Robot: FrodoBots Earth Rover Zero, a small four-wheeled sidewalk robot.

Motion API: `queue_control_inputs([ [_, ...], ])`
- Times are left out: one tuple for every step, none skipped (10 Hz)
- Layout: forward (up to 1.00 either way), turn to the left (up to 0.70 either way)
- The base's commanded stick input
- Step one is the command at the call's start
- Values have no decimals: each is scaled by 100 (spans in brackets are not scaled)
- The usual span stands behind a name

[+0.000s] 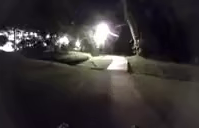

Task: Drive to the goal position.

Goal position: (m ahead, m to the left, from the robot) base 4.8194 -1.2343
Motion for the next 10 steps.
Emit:
queue_control_inputs([
  [45,0],
  [45,0],
  [45,0],
  [45,0],
  [45,0],
  [45,0],
  [45,0],
  [45,0],
  [45,0],
  [45,0],
])
